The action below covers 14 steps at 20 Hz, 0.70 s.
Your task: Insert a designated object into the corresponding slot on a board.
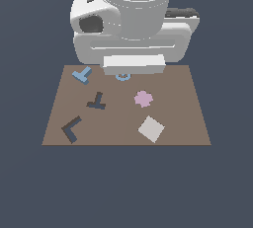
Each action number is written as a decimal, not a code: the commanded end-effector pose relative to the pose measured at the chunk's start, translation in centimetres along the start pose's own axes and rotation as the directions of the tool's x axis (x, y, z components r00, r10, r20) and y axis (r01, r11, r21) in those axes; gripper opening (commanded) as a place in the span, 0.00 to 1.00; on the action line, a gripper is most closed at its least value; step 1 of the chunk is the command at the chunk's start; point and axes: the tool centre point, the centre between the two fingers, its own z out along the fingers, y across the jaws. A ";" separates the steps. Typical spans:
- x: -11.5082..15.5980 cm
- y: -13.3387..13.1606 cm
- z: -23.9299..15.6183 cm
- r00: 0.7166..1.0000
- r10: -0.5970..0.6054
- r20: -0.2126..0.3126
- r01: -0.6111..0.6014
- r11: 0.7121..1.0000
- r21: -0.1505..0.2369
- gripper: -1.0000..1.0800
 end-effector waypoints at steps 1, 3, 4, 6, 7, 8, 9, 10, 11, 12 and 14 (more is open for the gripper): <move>0.0 0.0 0.0 1.000 0.000 0.000 0.000 1.000 0.000 0.96; 0.0 0.2 0.1 1.000 0.006 0.000 -0.006 1.000 0.000 0.96; -0.1 0.4 0.2 1.000 0.013 0.000 -0.013 1.000 0.000 0.96; -0.3 1.0 0.7 0.999 0.037 0.000 -0.037 0.999 0.001 0.96; -0.4 1.5 0.9 0.999 0.053 0.000 -0.053 0.999 0.001 0.96; -0.6 2.0 1.3 0.997 0.071 0.001 -0.071 0.997 0.002 0.96; -0.8 2.6 1.7 0.996 0.093 0.001 -0.093 0.996 0.002 0.96; -1.1 3.2 2.1 0.993 0.117 0.001 -0.117 0.993 0.003 0.96; -1.4 4.0 2.6 0.990 0.143 0.001 -0.143 0.990 0.003 0.96; -1.7 4.7 3.1 0.985 0.172 0.002 -0.172 0.985 0.004 0.96; -2.6 6.4 4.3 0.972 0.235 0.003 -0.235 0.972 0.006 0.96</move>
